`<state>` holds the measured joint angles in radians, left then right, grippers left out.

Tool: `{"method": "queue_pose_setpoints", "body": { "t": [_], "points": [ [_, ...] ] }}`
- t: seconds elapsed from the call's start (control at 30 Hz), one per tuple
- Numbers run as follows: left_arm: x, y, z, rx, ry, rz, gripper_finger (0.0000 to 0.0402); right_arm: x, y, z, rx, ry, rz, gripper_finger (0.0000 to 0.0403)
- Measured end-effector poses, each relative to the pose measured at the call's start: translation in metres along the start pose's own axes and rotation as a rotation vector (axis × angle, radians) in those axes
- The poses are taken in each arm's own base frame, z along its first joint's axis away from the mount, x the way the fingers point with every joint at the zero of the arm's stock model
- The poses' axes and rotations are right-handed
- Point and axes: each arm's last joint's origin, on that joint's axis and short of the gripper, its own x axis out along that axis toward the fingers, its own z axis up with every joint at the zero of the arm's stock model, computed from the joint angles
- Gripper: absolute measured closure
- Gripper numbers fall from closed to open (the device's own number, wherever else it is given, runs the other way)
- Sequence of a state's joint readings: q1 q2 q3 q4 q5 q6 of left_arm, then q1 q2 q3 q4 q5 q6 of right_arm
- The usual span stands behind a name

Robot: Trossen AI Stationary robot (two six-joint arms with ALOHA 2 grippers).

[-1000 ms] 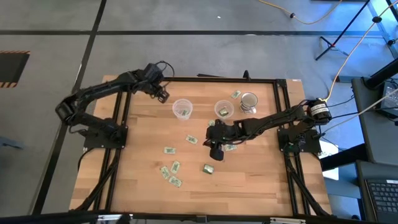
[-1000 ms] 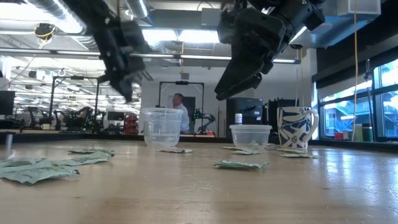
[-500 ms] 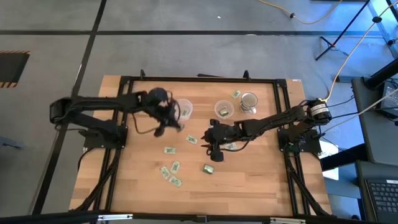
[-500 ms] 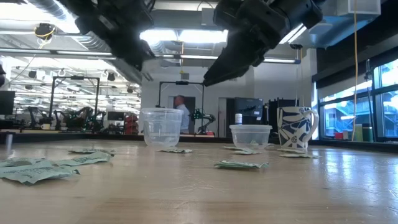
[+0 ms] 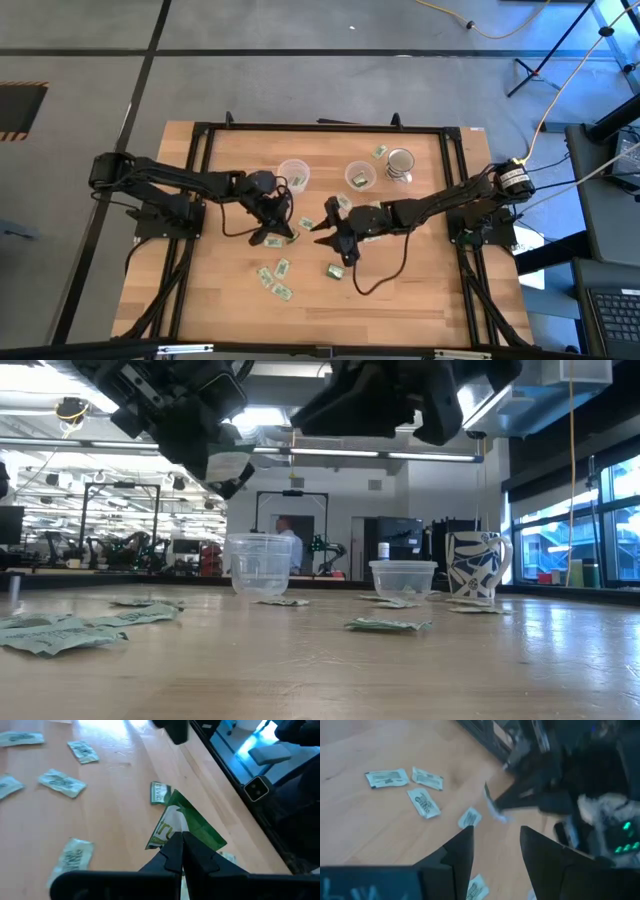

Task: Pick and place Stevia / Truvia into bins
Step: Put the green truvia packet into the small transparent container

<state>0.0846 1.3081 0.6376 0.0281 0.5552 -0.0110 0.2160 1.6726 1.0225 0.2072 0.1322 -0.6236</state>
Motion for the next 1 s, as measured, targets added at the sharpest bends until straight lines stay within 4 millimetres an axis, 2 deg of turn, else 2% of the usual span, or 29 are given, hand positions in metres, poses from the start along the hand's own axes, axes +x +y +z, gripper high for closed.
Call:
{"method": "queue_pose_setpoints", "body": {
  "t": [0.27,0.5,0.73,1.0],
  "points": [
    [0.010,0.003,0.005,-0.081,-0.059,-0.013,0.0400,0.002,0.009,0.004,-0.147,-0.009,0.000,0.0240],
    [0.011,0.003,0.008,-0.151,-0.087,-0.019,0.0400,0.024,0.013,0.010,-0.288,0.026,-0.042,0.0240],
    [0.011,0.003,0.008,-0.178,-0.089,-0.018,0.0400,0.047,0.011,0.018,-0.312,0.074,-0.018,0.0240],
    [0.010,0.003,0.008,-0.177,-0.091,-0.015,0.0400,0.056,0.013,0.018,-0.259,0.113,0.021,0.0240]
  ]
}}
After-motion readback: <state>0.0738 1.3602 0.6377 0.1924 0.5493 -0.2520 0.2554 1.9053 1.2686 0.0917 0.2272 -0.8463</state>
